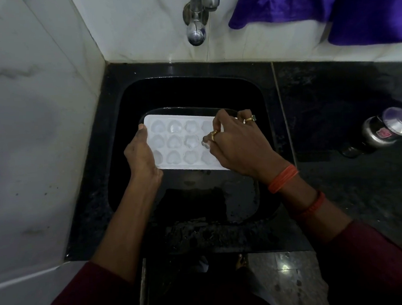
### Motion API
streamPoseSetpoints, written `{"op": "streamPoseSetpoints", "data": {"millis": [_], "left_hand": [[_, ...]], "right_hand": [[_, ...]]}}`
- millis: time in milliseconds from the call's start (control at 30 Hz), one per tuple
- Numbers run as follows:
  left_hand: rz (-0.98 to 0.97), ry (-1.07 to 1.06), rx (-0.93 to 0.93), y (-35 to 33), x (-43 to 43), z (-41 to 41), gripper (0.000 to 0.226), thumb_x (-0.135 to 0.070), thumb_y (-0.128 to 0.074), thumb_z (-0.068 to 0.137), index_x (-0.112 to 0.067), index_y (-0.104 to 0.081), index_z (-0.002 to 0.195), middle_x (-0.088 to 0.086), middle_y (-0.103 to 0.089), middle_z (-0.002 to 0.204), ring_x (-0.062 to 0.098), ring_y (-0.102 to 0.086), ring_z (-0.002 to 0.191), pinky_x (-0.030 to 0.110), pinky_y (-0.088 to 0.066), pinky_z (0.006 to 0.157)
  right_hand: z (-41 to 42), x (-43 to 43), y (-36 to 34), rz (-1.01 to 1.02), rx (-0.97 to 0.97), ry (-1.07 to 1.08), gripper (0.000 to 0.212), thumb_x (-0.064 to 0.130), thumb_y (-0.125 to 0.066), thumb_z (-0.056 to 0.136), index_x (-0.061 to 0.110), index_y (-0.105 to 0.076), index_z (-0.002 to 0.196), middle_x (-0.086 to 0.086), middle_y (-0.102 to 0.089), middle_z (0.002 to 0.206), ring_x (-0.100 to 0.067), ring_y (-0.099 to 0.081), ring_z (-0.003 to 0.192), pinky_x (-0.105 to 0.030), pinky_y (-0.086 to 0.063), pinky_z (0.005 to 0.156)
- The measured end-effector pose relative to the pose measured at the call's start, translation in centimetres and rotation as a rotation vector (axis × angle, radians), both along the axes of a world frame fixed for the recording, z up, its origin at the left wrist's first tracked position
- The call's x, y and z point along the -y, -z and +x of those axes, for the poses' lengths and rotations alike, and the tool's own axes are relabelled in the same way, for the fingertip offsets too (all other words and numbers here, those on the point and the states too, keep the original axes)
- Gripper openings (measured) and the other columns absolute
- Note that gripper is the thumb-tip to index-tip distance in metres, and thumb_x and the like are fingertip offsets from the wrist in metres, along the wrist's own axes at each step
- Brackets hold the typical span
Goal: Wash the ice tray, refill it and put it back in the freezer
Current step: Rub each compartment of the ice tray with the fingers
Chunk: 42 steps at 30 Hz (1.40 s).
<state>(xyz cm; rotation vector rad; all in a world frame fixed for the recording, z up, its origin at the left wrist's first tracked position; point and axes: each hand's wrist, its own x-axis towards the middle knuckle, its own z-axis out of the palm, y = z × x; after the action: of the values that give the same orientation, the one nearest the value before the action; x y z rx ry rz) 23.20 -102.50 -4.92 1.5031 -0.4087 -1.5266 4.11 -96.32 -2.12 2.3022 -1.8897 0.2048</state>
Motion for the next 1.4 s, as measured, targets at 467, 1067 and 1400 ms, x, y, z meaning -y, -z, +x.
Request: {"op": "streamPoseSetpoints", "data": {"millis": [467, 1067, 1400], "left_hand": [[0.008, -0.020, 0.000, -0.1, -0.4, 0.1, 0.033, -0.038, -0.059, 0.103, -0.010, -0.073, 0.114, 0.011, -0.078, 0.110, 0.030, -0.077, 0.095, 0.045, -0.065, 0.071], [0.015, -0.021, -0.013, 0.3, -0.3, -0.1, 0.034, -0.039, -0.061, 0.102, -0.010, -0.073, 0.114, 0.011, -0.078, 0.110, 0.031, -0.077, 0.096, 0.044, -0.065, 0.070], [0.006, -0.018, -0.013, 0.1, -0.2, -0.1, 0.033, -0.039, -0.061, 0.102, -0.010, -0.073, 0.114, 0.011, -0.078, 0.109, 0.031, -0.077, 0.096, 0.049, -0.065, 0.075]], "right_hand": [[0.9, -0.6, 0.7, -0.031, 0.159, 0.040, 0.029, 0.028, -0.052, 0.081, 0.014, -0.078, 0.080, -0.005, -0.056, 0.089, -0.016, -0.032, 0.062, -0.045, -0.042, 0.085], [1.1, -0.9, 0.7, 0.024, 0.158, 0.067, 0.023, 0.037, -0.079, 0.071, 0.019, -0.077, 0.085, 0.000, -0.059, 0.098, -0.017, -0.062, 0.074, -0.036, -0.022, 0.090], [0.9, -0.8, 0.4, -0.020, 0.183, 0.070, 0.021, 0.040, -0.079, 0.070, 0.022, -0.077, 0.080, 0.004, -0.057, 0.090, -0.016, -0.063, 0.074, -0.035, -0.021, 0.090]]}}
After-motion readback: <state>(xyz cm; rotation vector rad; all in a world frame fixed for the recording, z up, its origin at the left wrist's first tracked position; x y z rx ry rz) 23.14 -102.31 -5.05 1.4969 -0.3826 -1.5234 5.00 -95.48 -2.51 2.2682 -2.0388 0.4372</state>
